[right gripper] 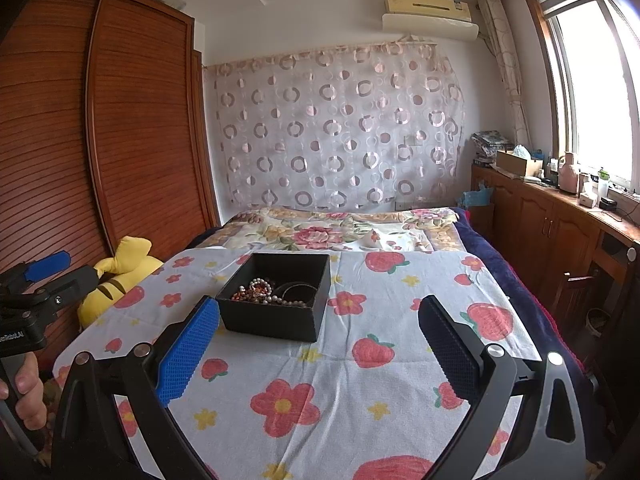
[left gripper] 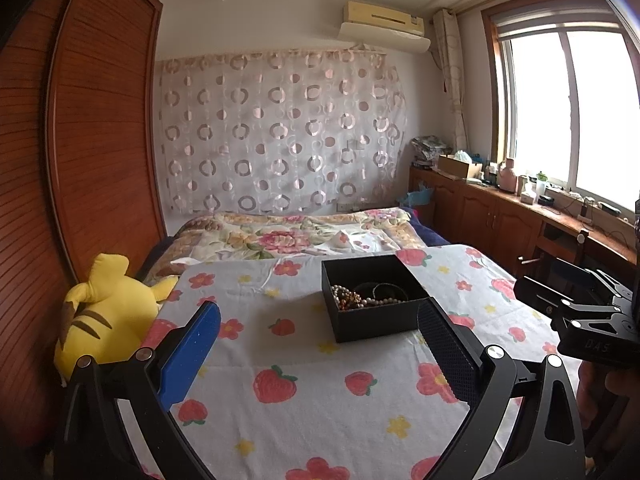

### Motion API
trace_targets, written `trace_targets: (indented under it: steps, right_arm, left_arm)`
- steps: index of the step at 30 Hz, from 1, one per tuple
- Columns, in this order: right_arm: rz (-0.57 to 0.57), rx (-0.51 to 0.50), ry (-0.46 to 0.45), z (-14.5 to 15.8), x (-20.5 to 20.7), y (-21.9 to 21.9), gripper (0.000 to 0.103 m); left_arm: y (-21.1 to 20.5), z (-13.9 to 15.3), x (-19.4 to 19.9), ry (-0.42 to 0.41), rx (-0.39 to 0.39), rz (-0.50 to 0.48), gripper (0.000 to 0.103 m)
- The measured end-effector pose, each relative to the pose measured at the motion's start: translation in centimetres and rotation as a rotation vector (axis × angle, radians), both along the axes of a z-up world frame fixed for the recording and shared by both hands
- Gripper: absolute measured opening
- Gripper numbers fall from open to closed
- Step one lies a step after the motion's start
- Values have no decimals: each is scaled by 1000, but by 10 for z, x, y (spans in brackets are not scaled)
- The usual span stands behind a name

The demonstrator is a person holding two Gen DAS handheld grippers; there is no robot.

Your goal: Organize jewelry

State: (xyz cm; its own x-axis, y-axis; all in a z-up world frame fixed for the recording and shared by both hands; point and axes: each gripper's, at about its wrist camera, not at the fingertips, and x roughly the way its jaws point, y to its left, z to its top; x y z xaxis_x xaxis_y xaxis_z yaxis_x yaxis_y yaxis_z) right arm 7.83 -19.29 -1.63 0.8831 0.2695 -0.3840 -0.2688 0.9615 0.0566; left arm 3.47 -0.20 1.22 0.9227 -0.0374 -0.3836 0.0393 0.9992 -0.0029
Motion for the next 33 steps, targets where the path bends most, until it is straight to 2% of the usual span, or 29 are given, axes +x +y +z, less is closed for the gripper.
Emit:
trace_targets:
  steps: [33]
  right_arm:
    - [-2, 1, -3, -2, 1, -1, 101]
  left_arm:
    - [1, 3, -2, -4, -1, 0, 95]
